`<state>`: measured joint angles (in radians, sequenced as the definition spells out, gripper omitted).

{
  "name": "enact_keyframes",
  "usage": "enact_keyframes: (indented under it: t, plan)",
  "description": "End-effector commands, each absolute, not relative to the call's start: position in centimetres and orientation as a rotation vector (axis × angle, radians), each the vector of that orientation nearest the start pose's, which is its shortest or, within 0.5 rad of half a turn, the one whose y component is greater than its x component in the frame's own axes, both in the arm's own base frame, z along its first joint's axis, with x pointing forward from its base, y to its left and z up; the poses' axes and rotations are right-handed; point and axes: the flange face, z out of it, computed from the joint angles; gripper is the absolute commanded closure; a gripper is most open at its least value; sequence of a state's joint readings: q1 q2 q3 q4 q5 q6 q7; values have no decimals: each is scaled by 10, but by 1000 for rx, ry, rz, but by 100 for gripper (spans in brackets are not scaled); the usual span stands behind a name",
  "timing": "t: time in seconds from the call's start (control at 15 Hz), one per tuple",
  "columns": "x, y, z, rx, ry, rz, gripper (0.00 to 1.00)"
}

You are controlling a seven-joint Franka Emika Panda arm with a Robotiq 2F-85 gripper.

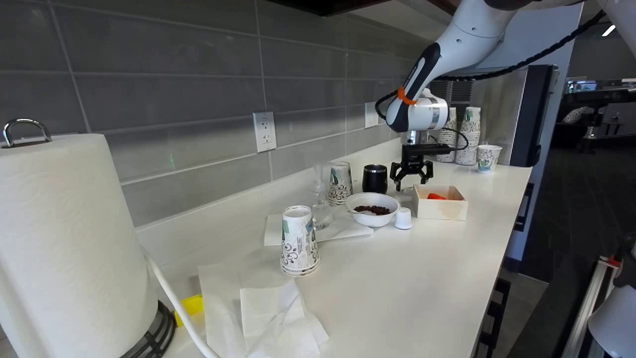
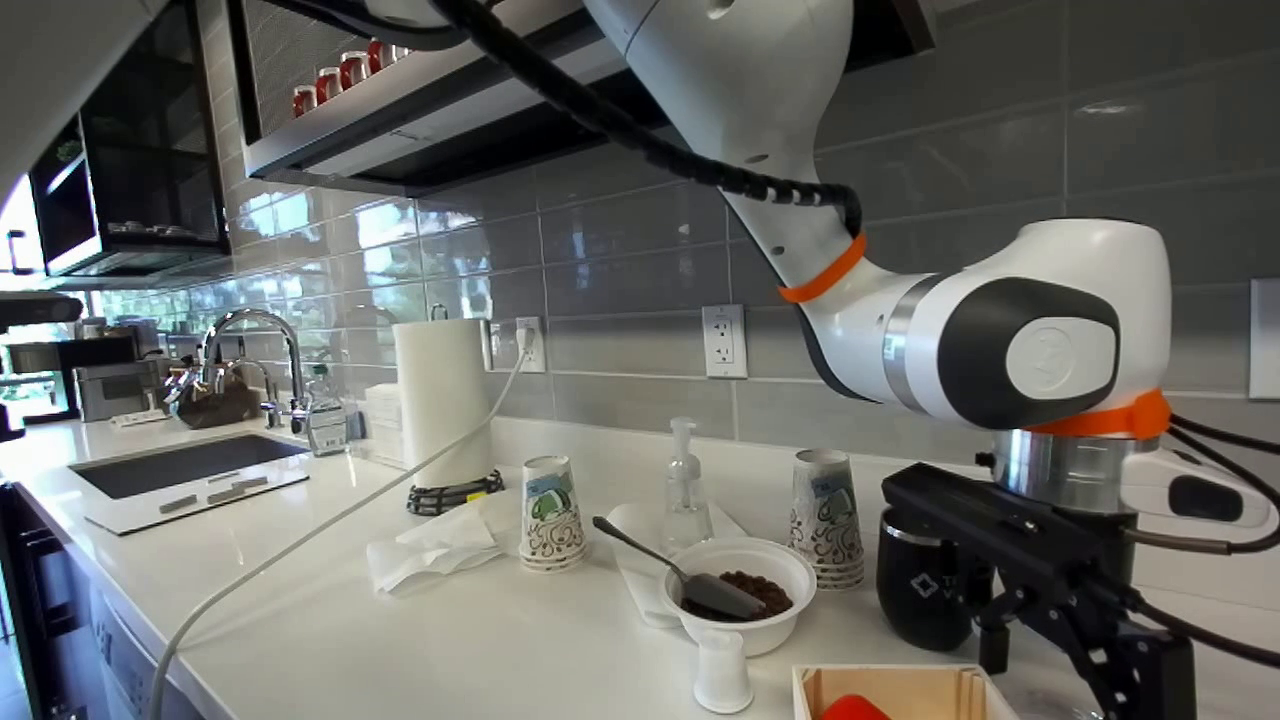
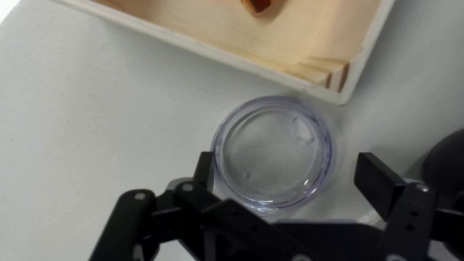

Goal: Put the lid on the black thermos.

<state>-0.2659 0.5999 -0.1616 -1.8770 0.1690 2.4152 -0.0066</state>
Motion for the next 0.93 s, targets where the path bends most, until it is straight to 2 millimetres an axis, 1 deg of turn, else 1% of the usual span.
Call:
enact_keyframes:
  t: [0.0, 0.47, 0.87]
  plan:
    - [582, -260, 184, -2997, 834, 54, 0]
    - [577, -266, 180, -2991, 855, 71, 0]
    - [575, -273, 187, -2982, 875, 51, 0]
